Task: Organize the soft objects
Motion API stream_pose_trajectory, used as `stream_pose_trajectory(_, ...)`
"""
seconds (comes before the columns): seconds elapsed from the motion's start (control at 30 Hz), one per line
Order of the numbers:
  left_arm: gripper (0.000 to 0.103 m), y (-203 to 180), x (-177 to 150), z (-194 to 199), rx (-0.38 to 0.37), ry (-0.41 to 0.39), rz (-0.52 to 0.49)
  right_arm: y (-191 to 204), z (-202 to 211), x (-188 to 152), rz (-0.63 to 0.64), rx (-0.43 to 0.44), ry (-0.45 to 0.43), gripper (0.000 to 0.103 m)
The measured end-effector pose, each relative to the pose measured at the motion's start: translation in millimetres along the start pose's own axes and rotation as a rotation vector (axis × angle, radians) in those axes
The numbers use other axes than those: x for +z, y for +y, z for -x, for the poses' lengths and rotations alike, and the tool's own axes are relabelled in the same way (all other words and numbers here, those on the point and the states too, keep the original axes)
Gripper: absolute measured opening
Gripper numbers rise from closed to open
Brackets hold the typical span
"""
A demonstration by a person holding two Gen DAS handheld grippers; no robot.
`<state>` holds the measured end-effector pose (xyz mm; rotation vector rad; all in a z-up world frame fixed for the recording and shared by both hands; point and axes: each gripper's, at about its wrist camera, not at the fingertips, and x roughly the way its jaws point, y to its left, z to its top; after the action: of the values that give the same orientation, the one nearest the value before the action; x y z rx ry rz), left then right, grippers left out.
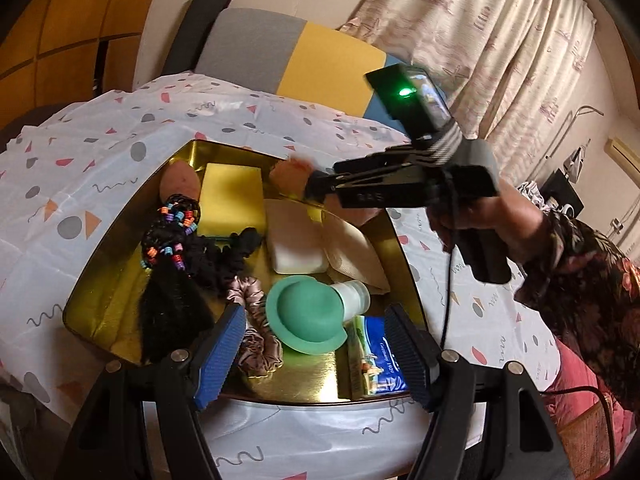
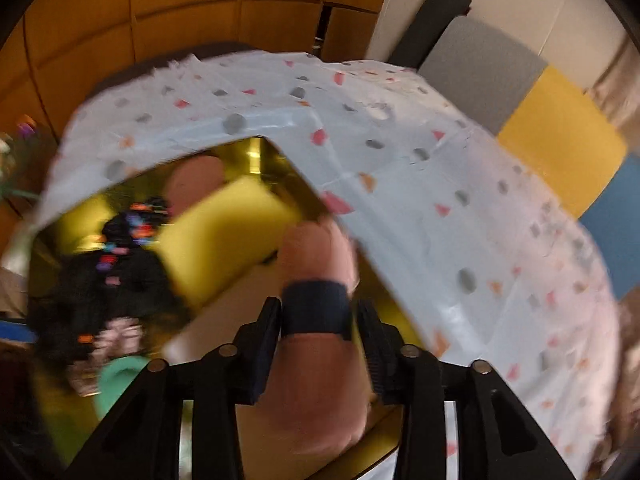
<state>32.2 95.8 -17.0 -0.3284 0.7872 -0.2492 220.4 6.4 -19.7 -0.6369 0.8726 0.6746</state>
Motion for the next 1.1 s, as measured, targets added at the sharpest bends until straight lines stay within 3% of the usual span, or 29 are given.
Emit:
stream_pose_trajectory(0.03, 0.072, 0.8, 0.3, 0.0, 0.000, -0.001, 0.002, -4.0, -2.1, 1.2, -0.012, -0.028, 0.006, 0.056)
stream_pose_trajectory(0.2, 0.072, 2.8, -0.6, -2.4, -0.006, 0.007, 0.011, -35.7, 17.3, -14.0, -0.227, -0.083, -0.073, 0.065)
stream_pose_trajectory(0.27, 0.072, 2.0, -1.4, -4.7, -0.005, 0.015, 0.010, -41.9, 26.9, -26.3, -0.290, -0.101, -0.089, 0.075)
stream_pose_trajectory(0.43, 0.072, -6.4, -3.4, -5.5, 0.030, 0.022, -0.011, -40.4, 45.1, -62.4, -0.446, -0.049, -0.093, 0.080)
stream_pose_trajectory(0.53, 0.072, -14.2, -3.9, -5.0, 0.088, 0.014, -0.056, -25.8, 52.6, -77.2, -0.475, -0.054, -0.086, 0.081)
stream_pose_trajectory(0.77, 0.072, -16.9, -1.4, -0.7, 0.159, 0.000, -0.065, 5.9, 72.0, -101.5, -0.565, -0.047, -0.112, 0.101)
stream_pose_trajectory(1.1, 0.072, -10.5, 3.9, 15.2, 0.254, -0.031, -0.058, 34.4, 90.5, -110.4, -0.627, -0.080, -0.133, 0.103)
